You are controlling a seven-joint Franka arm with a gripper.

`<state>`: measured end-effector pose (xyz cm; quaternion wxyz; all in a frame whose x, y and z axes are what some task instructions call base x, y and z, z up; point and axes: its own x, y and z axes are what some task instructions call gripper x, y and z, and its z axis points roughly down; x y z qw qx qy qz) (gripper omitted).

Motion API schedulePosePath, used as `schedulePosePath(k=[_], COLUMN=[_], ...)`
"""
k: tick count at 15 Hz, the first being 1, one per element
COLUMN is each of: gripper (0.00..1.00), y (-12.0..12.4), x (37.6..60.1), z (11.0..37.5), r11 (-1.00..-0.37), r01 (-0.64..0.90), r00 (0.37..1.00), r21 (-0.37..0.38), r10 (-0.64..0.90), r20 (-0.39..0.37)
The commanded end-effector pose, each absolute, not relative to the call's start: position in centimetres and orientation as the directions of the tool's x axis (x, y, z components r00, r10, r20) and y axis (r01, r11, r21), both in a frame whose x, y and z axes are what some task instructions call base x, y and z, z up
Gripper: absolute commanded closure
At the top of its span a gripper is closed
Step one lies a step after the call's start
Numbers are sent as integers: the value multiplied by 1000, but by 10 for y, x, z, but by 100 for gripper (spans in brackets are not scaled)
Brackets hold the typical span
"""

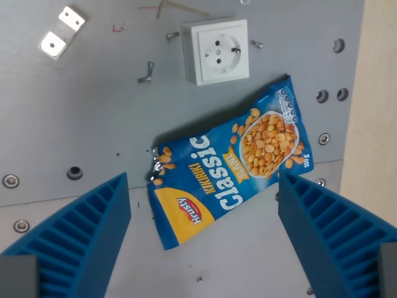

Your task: Rotate around base negative x

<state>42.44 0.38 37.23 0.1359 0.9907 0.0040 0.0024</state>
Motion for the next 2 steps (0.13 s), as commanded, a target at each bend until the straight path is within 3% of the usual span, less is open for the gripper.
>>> schedulePosePath(k=[1,2], gripper=[0,0], y=[6,6], x=[423,423], z=[375,375], r11=[-877,-870], r01=[-15,-15], r00=[1000,1000], r21=[481,493], r10=[-17,-17], r20=[1,0])
